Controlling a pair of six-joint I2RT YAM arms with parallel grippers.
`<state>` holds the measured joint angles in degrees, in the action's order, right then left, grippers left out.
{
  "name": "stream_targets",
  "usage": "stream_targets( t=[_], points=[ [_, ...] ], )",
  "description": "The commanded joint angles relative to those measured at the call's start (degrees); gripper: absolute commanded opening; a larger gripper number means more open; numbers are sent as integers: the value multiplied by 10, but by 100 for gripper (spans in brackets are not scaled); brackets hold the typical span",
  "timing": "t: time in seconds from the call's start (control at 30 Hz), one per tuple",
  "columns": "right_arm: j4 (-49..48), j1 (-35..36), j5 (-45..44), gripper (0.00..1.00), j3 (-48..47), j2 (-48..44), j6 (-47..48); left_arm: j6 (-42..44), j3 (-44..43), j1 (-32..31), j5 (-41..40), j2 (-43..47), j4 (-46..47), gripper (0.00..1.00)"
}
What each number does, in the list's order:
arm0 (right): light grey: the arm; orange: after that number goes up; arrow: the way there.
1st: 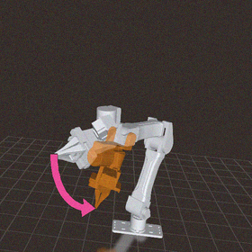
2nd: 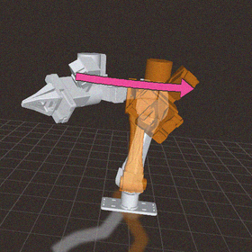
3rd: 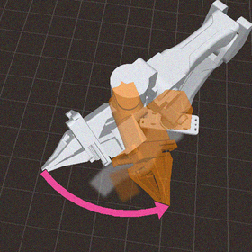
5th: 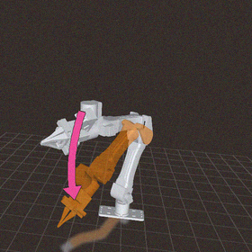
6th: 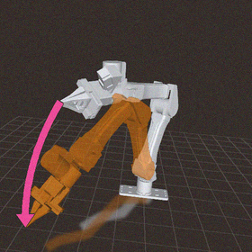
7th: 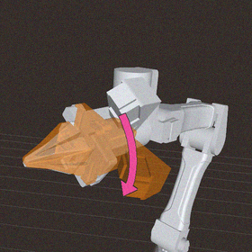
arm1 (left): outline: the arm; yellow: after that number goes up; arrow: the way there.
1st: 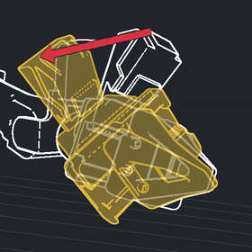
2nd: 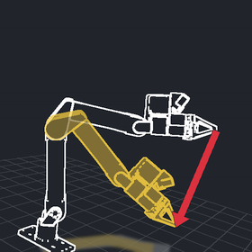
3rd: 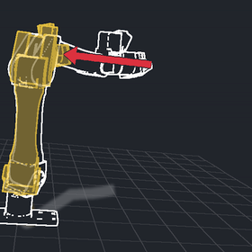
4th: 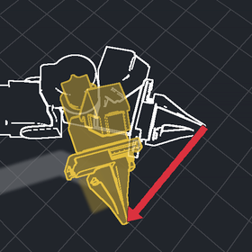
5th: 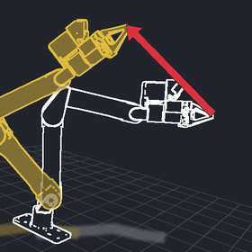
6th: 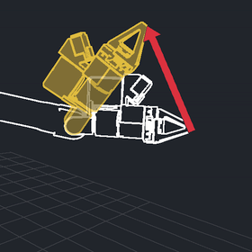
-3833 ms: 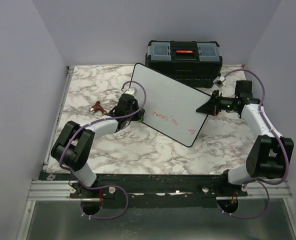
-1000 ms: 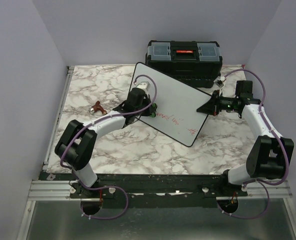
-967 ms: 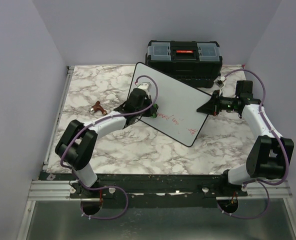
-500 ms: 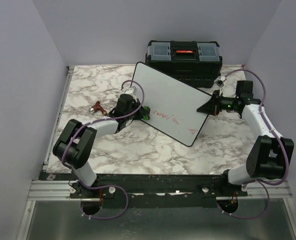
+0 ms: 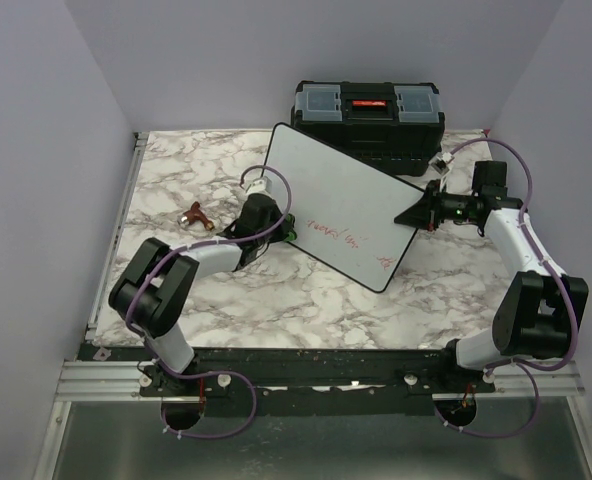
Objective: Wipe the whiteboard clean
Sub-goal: Erase the whiteboard at the whiteboard stand.
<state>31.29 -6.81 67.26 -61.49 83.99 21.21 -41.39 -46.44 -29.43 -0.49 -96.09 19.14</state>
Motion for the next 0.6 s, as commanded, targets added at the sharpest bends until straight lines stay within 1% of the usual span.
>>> stream_targets(
  t=[0.0,0.17,0.3,0.43,0.57],
  points=[
    [73,27,20,1,19,-1,21,-41,-29,-70,-12,-47,-3,0],
    [76,28,23,1,18,-1,23,-64,-51,-110,-33,-58,18,0],
    [77,27,23,1,18,-2,23,-65,-80,-132,-55,-56,18,0],
    [76,27,22,1,18,-1,24,-58,-101,-146,-76,-41,15,0],
    [77,27,22,1,18,-2,24,-34,-106,-146,-106,-14,7,0]
  ],
)
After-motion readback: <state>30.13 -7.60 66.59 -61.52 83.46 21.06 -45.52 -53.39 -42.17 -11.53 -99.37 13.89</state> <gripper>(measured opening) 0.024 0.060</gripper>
